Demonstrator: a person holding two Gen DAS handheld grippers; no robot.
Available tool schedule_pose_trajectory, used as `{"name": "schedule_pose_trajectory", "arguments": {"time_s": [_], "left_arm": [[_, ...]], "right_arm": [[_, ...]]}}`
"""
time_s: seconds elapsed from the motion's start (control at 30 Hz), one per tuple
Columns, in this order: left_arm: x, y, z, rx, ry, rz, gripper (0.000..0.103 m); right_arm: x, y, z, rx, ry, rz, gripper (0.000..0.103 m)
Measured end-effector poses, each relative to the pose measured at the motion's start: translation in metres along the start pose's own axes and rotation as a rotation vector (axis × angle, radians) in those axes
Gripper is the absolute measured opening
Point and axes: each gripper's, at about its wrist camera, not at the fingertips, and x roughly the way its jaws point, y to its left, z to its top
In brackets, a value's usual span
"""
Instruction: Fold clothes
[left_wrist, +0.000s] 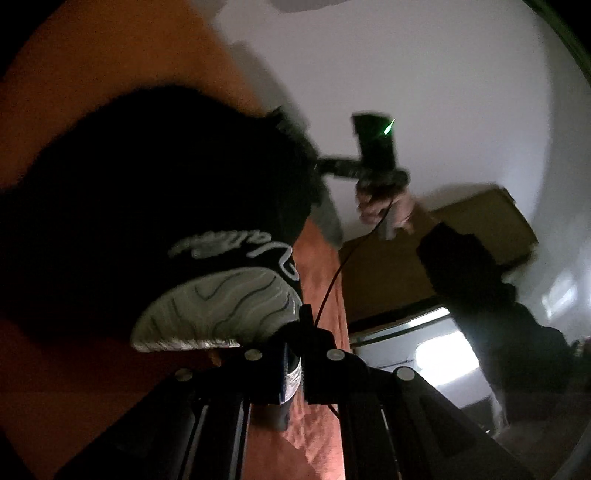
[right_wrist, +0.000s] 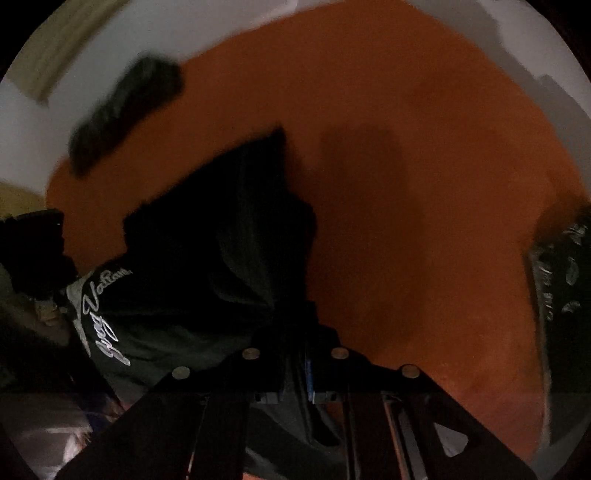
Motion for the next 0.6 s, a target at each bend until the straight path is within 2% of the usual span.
{"name": "schedule_pose_trajectory", "arguments": {"time_s": [0.1,0.13,0.2,0.27,0.37,0.4,0.43,0.5,0.53,0.6], "left_arm": [[-0.025,-0.019,0.044,0.130,-0.011,-0.007,0.005],[-0.033,-0.026,0.059,0.173,-0.015,-0.009,0.005],[-0.048,-0.041,0.088,0.262,-0.024,-0.009,0.005],[-0.062,-0.061,0.117,0.355,-0.036,-0.002,0.005],[-0.081,-0.094,0.141,0.513,-0.059,0.006,0.005],[-0.088,-0.101,0.139,0.561,-0.062,0.002,0.005],[-0.095,-0.106,0.134,0.608,-0.062,-0.004,0.005],[-0.104,-0.101,0.115,0.657,-0.035,-0.009,0.005],[-0.104,-0.093,0.099,0.665,-0.008,-0.002,0.005],[-0.095,-0.064,0.062,0.666,0.052,0.064,0.005]], "right_arm": [[-0.034,0.000,-0.001,0.074,-0.112,0.061,0.007],[-0.046,0.011,-0.009,0.092,-0.147,0.074,0.007],[-0.068,0.006,-0.002,0.120,-0.214,0.103,0.007],[-0.102,0.008,-0.017,0.129,-0.295,0.122,0.007],[-0.154,0.015,-0.023,0.136,-0.439,0.150,0.007],[-0.170,0.030,-0.048,0.139,-0.477,0.155,0.007],[-0.187,0.027,-0.062,0.141,-0.518,0.185,0.007],[-0.193,0.038,-0.098,0.169,-0.582,0.264,0.007],[-0.192,0.041,-0.120,0.187,-0.608,0.308,0.007],[-0.162,0.054,-0.160,0.257,-0.635,0.378,0.007]]}}
